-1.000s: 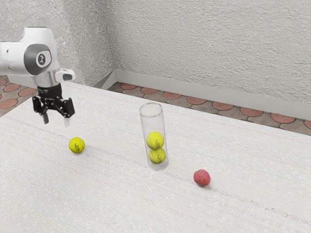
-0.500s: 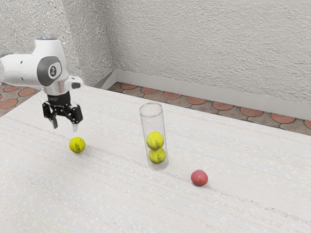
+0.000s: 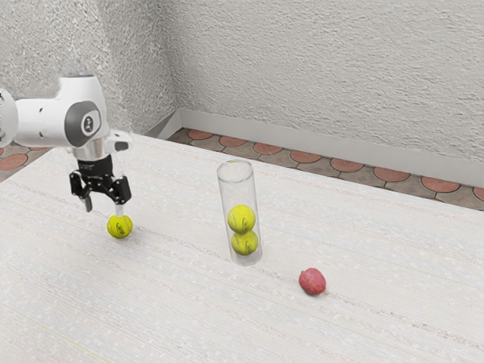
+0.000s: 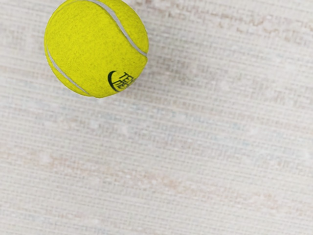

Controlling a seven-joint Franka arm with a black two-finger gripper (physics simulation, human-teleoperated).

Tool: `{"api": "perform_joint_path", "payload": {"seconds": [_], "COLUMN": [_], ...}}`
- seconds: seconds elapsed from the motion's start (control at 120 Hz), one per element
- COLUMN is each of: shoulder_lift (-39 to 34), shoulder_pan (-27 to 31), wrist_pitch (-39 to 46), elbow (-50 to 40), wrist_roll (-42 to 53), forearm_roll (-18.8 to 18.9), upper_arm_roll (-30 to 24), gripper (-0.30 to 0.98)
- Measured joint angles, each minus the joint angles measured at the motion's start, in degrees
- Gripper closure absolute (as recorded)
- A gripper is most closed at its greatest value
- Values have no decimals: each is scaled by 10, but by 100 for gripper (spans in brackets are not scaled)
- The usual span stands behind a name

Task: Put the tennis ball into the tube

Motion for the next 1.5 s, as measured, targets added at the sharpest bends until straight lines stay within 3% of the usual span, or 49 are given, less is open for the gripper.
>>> {"api": "perform_joint_path", "payload": {"seconds": [0.717,1.5], "shoulder_lift": [55,75], "shoulder_pan": [20,20], "wrist_pitch": [95,110], "elbow": [4,11], "wrist_roll": [21,1], "forearm_roll": [-32,-47], "upper_arm_roll": [0,-2], "gripper": [2,2]}}
